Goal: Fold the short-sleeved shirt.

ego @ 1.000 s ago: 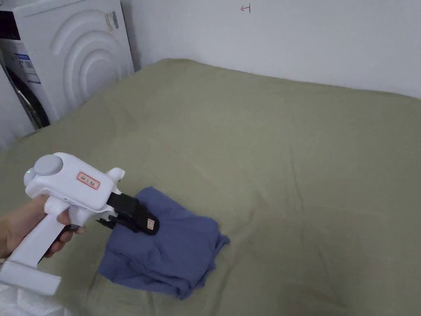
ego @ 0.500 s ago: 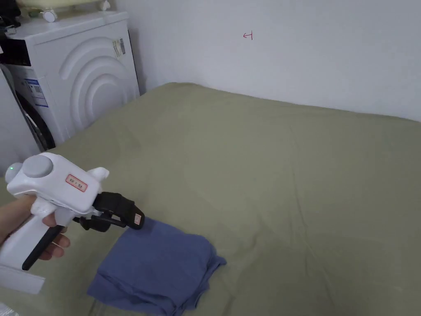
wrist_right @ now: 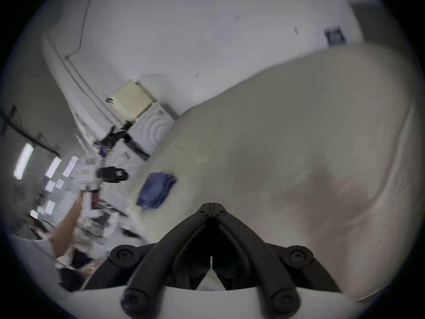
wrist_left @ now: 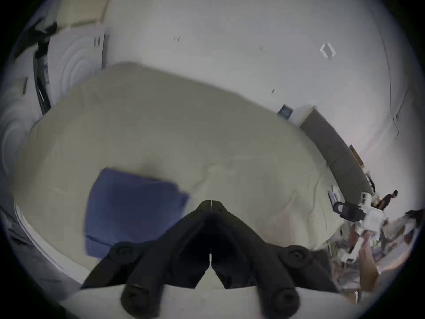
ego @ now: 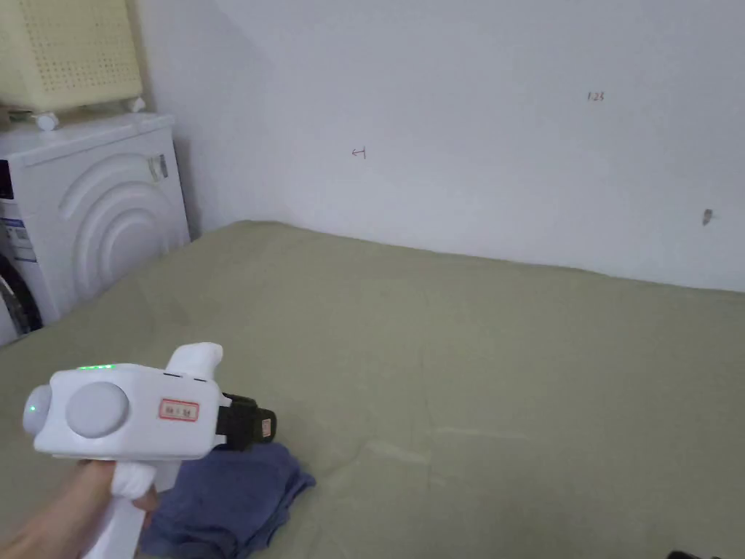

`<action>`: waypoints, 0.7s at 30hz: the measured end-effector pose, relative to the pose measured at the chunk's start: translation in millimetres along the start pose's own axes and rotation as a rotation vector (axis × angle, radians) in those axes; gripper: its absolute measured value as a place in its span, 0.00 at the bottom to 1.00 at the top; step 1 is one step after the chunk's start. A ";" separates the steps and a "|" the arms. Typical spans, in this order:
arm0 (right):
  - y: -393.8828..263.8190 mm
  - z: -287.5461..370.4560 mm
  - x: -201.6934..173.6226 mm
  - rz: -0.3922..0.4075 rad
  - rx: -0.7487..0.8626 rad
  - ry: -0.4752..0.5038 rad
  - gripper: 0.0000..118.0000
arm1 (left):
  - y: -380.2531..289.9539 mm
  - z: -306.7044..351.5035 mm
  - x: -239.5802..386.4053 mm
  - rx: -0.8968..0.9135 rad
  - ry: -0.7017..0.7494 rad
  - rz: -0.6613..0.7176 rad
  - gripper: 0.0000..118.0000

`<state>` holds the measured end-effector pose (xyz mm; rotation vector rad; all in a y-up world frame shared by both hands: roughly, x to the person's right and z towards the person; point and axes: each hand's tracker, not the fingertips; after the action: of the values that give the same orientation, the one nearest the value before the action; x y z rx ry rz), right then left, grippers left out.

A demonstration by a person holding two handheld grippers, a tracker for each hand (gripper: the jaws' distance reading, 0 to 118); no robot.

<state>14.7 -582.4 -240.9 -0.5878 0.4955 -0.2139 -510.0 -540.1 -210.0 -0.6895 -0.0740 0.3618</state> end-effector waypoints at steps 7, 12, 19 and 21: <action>17.9 34.2 -57.1 0.284 0.327 -0.319 0.00 | -43.8 -10.6 157.6 0.310 0.082 -0.145 0.00; 29.5 50.0 -78.7 0.362 0.428 -0.376 0.00 | -60.4 -3.5 229.1 0.522 0.238 -0.281 0.00; 39.2 67.4 -78.4 0.320 0.466 -0.377 0.00 | -52.5 15.1 242.6 0.537 0.198 -0.328 0.01; 42.3 70.5 -76.8 0.296 0.467 -0.370 0.00 | -49.2 17.3 243.0 0.533 0.201 -0.343 0.01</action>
<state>-13.7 -489.0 -185.0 -0.0863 0.1566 0.0643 -271.1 -479.4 -178.1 -0.1743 0.0938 -0.0251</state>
